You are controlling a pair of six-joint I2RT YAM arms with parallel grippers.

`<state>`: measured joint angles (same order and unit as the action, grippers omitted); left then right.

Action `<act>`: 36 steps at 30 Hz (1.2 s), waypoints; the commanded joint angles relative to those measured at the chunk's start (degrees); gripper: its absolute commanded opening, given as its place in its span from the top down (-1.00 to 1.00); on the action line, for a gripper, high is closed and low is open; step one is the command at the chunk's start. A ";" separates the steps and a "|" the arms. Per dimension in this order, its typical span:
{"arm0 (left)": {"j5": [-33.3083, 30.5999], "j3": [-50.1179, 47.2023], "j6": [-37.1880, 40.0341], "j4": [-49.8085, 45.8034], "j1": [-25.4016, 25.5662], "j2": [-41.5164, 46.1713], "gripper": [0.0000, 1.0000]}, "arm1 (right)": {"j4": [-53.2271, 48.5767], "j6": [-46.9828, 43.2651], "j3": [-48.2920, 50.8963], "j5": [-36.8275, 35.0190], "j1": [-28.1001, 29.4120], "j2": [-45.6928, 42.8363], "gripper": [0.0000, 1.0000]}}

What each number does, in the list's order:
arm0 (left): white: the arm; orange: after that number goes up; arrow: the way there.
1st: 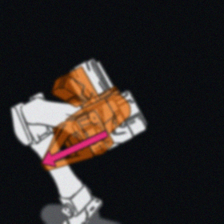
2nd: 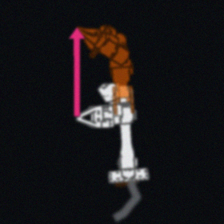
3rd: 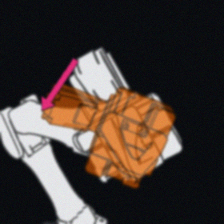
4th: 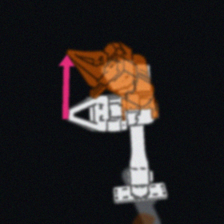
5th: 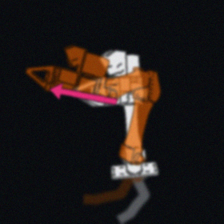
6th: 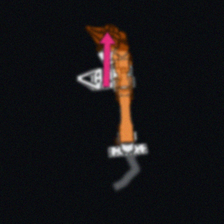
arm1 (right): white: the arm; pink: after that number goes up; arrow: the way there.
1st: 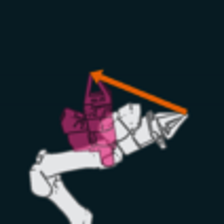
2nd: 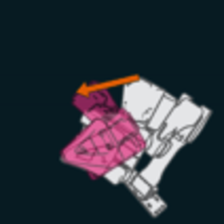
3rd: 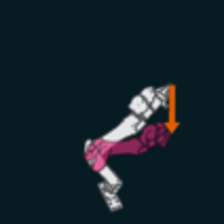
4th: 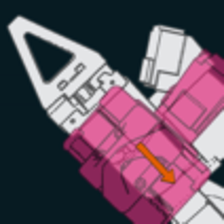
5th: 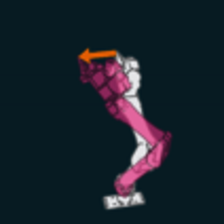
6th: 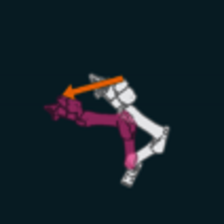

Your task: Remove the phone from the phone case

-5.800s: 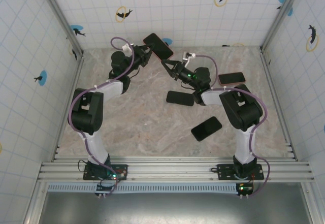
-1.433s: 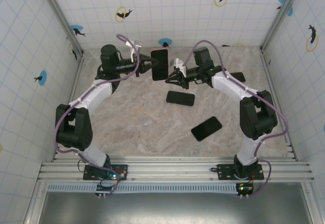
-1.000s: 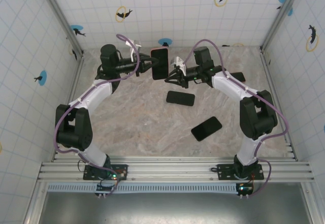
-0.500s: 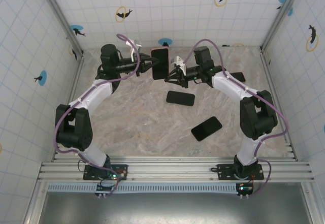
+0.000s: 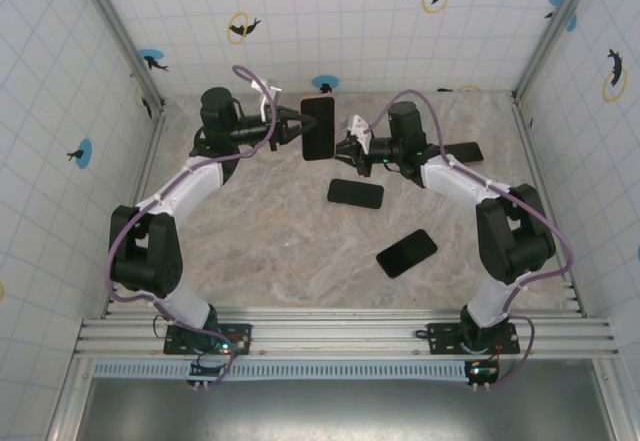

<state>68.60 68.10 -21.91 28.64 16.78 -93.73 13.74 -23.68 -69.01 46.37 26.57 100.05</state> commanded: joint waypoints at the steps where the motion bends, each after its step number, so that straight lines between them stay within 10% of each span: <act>1: 4.42 -1.47 -4.19 -0.53 2.62 1.60 1.00 | 14.57 1.96 -0.06 -5.98 0.54 -3.77 0.82; 11: -0.53 -1.65 -3.87 3.77 1.16 3.11 1.00 | 10.85 5.24 1.20 -1.37 -0.72 -4.40 0.71; 21: -1.14 2.22 5.49 0.60 1.14 2.95 1.00 | -2.81 -0.21 5.67 3.97 -1.32 -8.28 0.13; 36: -0.66 3.33 6.98 1.27 1.12 1.80 1.00 | -0.73 2.44 4.03 10.22 -0.64 -6.56 0.18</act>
<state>67.24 68.86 -16.45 26.59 18.00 -92.58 10.90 -22.57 -64.01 53.84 25.78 94.19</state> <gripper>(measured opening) 0.125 0.414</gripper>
